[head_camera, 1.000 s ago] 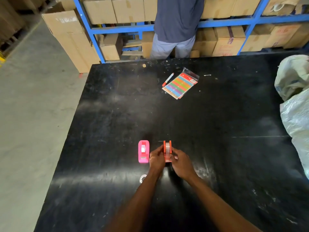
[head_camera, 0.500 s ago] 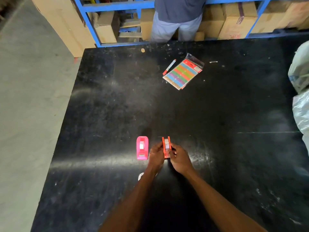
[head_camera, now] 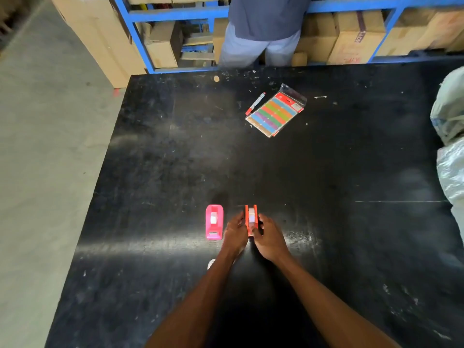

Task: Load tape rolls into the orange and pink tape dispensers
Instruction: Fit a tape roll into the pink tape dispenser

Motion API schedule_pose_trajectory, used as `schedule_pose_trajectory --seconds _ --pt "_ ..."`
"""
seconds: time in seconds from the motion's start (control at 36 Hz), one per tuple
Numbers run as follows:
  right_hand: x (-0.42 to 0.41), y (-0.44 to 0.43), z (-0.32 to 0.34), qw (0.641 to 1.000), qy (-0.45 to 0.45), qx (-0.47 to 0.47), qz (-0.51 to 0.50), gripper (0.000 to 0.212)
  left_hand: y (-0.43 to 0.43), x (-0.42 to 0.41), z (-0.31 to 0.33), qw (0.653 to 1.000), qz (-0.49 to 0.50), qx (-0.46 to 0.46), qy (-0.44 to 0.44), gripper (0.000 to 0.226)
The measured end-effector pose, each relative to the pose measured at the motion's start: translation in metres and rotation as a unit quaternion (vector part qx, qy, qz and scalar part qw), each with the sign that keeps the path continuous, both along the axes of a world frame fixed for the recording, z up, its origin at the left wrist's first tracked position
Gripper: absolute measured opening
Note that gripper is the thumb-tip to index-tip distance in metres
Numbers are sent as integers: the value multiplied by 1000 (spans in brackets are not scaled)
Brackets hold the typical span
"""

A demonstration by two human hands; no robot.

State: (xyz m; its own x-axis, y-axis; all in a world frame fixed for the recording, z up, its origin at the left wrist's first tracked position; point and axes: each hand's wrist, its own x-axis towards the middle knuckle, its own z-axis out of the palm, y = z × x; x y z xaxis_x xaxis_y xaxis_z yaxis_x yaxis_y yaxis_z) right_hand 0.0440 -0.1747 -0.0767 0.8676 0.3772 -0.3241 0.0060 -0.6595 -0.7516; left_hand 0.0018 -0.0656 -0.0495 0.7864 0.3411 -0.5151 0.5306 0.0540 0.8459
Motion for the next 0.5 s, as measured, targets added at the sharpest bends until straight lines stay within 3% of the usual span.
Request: schedule_pose_trajectory --seconds 0.11,0.22,0.31,0.5 --pt "0 0 16 998 -40 -36 -30 40 12 -7 15 997 27 68 -7 37" --pt "5 9 26 992 -106 -61 16 33 44 -19 13 988 37 144 -49 45" --pt "8 22 30 988 -120 -61 73 30 78 -30 7 975 -18 214 -52 60" --pt "1 63 34 948 -174 -128 234 35 120 -46 8 941 -214 264 7 101"
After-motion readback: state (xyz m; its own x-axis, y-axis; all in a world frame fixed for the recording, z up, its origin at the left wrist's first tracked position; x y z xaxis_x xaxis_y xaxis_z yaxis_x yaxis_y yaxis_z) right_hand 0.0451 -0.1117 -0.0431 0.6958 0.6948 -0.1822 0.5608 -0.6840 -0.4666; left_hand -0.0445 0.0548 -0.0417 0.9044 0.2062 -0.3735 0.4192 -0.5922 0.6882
